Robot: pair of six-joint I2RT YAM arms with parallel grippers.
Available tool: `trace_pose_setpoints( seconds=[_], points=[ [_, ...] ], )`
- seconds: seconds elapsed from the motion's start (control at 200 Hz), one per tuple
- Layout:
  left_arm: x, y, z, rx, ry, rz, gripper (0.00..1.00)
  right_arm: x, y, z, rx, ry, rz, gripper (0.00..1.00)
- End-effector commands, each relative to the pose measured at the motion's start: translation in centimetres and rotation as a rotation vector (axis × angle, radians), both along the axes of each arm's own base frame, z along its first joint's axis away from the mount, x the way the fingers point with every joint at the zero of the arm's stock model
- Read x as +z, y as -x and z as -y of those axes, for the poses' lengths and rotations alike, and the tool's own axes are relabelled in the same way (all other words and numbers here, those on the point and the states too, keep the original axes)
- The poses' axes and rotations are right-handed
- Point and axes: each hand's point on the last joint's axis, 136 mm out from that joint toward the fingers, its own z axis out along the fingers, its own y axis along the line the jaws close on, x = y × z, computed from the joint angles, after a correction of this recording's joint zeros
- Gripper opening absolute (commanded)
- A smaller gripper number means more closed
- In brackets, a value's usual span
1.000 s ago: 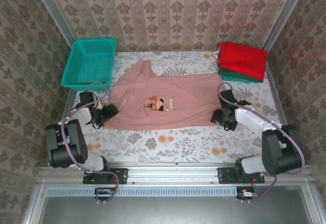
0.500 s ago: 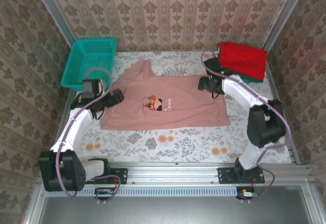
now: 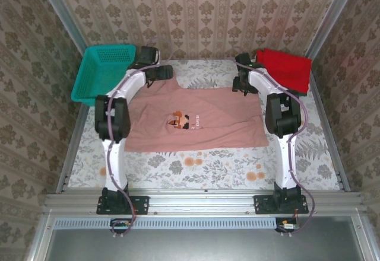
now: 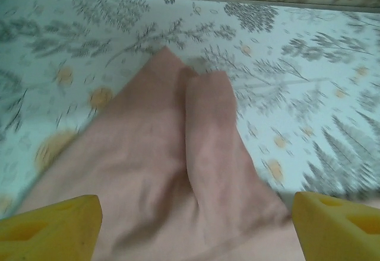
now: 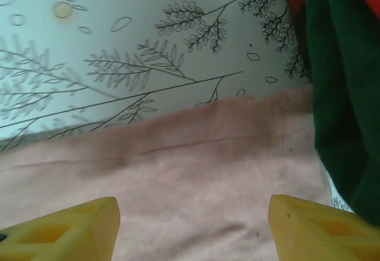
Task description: Fold and stack the t-shirts
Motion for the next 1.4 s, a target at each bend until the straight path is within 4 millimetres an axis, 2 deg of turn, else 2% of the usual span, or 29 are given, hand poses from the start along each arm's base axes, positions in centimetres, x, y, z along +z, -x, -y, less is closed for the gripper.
trace_pose_setpoints(
  seconds=[0.0, 0.075, 0.17, 0.27, 0.41, 0.645, 0.745, 0.835, 0.885, 0.985, 1.09, 1.175, 1.22, 1.395],
  points=[
    [-1.3, -1.4, -0.3, -0.020, -0.062, -0.041, 0.86, -0.9, -0.1, 0.1, 0.007, -0.017, -0.059, 0.69],
    [-4.1, -1.0, 0.0, -0.034, -0.079, -0.120, 0.82, -2.1, 0.6, 0.0, 0.004, -0.030, -0.121, 0.67],
    [-6.0, 0.6, -0.6, -0.021, -0.094, -0.167, 0.81, -3.4, 2.7, -0.2, 0.001, -0.050, -0.200, 0.68],
    [-6.4, 2.7, -1.4, -0.019, -0.069, -0.190, 0.81, -3.8, 5.0, -0.4, -0.004, -0.076, -0.233, 0.69],
    [-7.1, 7.1, -1.6, -0.032, -0.055, -0.254, 0.77, -3.6, 8.3, -1.1, 0.005, -0.122, -0.229, 0.69],
    [-8.8, 14.1, -1.8, -0.067, -0.063, -0.361, 0.76, -3.2, 13.4, -0.4, 0.011, -0.099, -0.246, 0.69],
    [-8.5, 15.4, -2.3, -0.057, -0.078, -0.355, 0.77, -2.9, 14.4, 0.0, 0.012, -0.087, -0.231, 0.70],
    [-6.7, 14.1, -2.6, -0.045, -0.086, -0.324, 0.77, -2.0, 13.3, 0.4, 0.003, -0.073, -0.212, 0.70],
    [-5.1, 12.5, -2.5, -0.039, -0.093, -0.294, 0.78, -1.4, 12.5, 0.6, -0.001, -0.060, -0.202, 0.70],
    [-2.5, 8.2, -2.5, -0.014, -0.125, -0.201, 0.82, -0.4, 11.0, 1.3, -0.018, -0.019, -0.178, 0.70],
    [-1.8, 3.6, -2.4, 0.019, -0.126, -0.144, 0.84, -0.8, 10.1, 2.3, -0.051, 0.003, -0.181, 0.70],
    [-3.1, 0.6, -2.2, 0.033, -0.109, -0.140, 0.84, -1.7, 9.8, 3.1, -0.077, 0.029, -0.195, 0.69],
    [-4.4, -0.7, -2.2, 0.042, -0.098, -0.155, 0.83, -2.1, 9.7, 3.5, -0.087, 0.050, -0.201, 0.69],
    [-7.5, -4.0, -1.8, 0.065, -0.063, -0.147, 0.82, -2.9, 9.4, 4.8, -0.109, 0.076, -0.226, 0.69]
  ],
)
